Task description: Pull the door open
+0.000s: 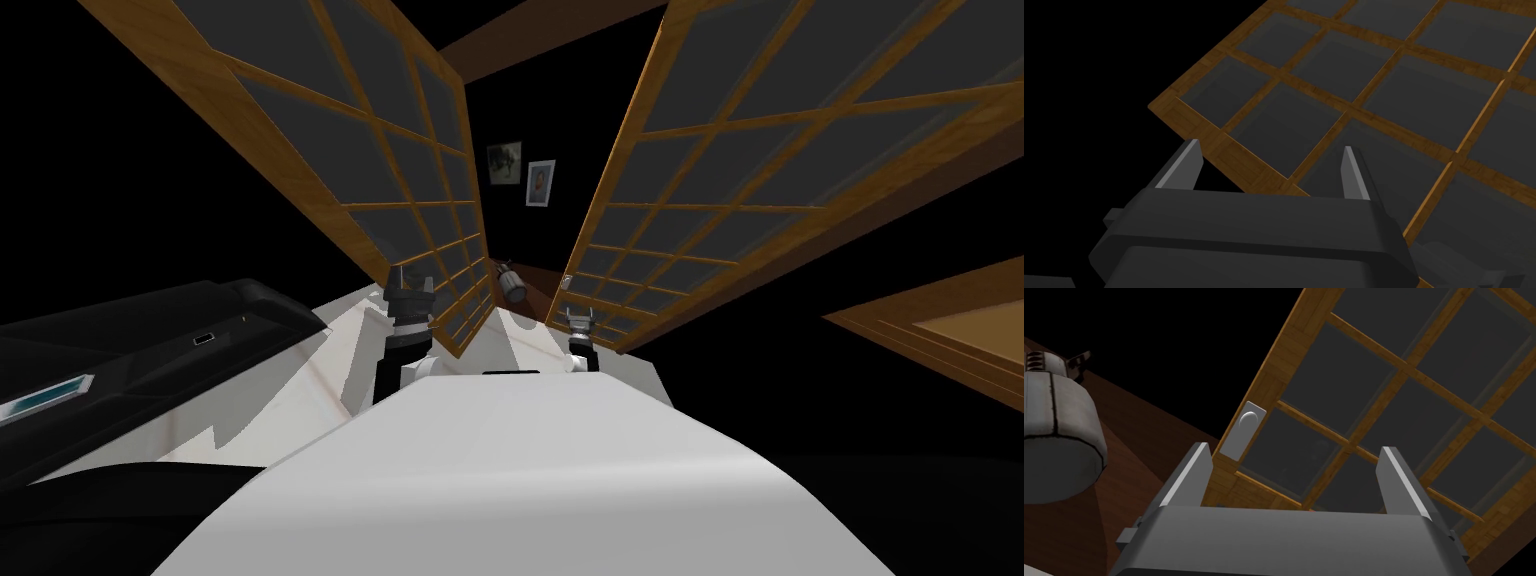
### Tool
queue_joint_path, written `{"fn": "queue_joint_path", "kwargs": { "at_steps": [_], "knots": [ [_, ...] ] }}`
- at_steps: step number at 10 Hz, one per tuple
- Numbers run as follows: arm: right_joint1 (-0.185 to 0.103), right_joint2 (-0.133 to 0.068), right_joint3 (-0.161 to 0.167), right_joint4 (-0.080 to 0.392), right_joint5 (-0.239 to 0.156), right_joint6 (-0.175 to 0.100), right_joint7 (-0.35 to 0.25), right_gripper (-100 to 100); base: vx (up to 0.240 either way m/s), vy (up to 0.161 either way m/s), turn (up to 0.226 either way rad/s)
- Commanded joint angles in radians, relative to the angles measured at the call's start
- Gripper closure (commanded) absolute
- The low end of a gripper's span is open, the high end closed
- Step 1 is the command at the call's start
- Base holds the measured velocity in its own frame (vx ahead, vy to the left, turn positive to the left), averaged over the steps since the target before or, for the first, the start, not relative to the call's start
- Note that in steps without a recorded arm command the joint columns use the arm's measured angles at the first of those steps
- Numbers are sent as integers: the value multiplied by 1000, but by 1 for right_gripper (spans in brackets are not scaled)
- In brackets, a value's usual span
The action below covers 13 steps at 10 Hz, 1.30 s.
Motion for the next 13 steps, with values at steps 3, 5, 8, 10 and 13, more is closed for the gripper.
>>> {"fn": "queue_joint_path", "kwargs": {
  "at_steps": [3, 5, 8, 10, 13],
  "knots": [
    [-38, -6, 0, 105, -56, -40, -73, -100, 92, -48, 98],
    [-56, -9, 0, 158, -86, -60, -111, -100, 97, -54, 88],
    [-82, -13, 1, 234, -129, -87, -166, -100, 84, -53, 91],
    [-99, -15, 1, 283, -158, -106, -202, -100, 86, -52, 87],
    [-114, -17, 1, 329, -184, -123, -235, -100, 56, -39, 52]
  ]
}}
